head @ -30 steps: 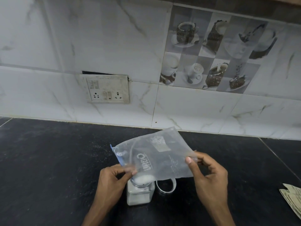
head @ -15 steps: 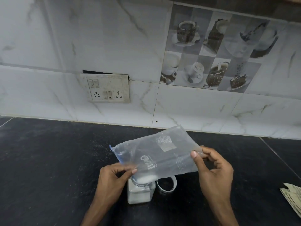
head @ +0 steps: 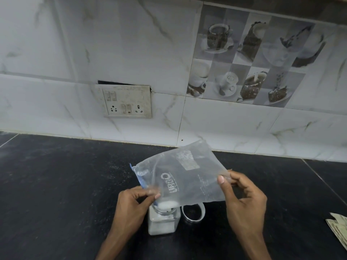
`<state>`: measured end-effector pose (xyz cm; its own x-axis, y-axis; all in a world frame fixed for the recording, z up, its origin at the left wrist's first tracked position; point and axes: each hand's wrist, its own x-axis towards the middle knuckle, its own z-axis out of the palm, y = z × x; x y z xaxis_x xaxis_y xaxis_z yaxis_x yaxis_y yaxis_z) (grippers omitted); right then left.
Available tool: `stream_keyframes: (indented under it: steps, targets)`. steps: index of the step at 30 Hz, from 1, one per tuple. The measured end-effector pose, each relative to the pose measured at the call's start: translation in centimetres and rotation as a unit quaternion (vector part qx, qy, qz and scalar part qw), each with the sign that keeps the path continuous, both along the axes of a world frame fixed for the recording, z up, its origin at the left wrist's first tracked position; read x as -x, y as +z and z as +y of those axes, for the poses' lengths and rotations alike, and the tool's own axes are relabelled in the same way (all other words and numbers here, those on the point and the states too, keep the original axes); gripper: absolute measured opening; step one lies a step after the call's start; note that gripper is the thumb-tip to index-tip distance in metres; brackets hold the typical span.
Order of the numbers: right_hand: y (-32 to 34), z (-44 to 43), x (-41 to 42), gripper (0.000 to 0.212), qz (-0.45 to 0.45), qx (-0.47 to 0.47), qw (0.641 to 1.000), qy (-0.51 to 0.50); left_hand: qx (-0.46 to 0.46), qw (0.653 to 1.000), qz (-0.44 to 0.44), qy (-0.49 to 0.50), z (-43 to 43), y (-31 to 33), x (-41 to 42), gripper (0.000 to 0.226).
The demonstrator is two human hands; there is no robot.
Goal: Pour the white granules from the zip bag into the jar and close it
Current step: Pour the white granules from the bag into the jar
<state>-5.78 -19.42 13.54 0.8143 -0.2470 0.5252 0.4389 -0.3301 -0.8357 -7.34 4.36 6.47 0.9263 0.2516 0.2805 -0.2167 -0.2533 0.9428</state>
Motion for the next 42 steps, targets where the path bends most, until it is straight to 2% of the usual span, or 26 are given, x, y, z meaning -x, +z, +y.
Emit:
stream_keyframes:
  steps: [13, 20, 24, 32, 38, 42]
  targets:
    - [0.04, -0.33, -0.37, 0.024, -0.003, -0.001, 1.0, -0.001, 0.002, 1.0, -0.002, -0.004, -0.02, -0.1, -0.41, 0.05]
    - [0.25, -0.29, -0.45, 0.036, -0.006, -0.004, 1.0, -0.001, -0.001, 1.0, -0.006, -0.003, -0.04, -0.26, -0.58, 0.05]
    - [0.31, 0.16, -0.37, 0.031, -0.011, -0.007, 1.0, 0.012, -0.007, 1.0, -0.009, 0.0, -0.15, -0.32, -0.73, 0.05]
    - [0.39, -0.16, -0.62, 0.04, -0.012, -0.002, 1.0, -0.003, -0.005, 1.0, -0.012, 0.001, -0.15, -0.44, -0.87, 0.047]
    - [0.32, -0.27, -0.82, 0.032, -0.016, -0.008, 1.0, -0.01, -0.008, 1.0, -0.016, 0.001, -0.21, -0.41, -0.97, 0.048]
    - [0.4, -0.13, -0.75, 0.032, -0.017, 0.023, 1.0, 0.014, -0.001, 1.0, -0.011, 0.0, -0.19, -0.56, -1.0, 0.044]
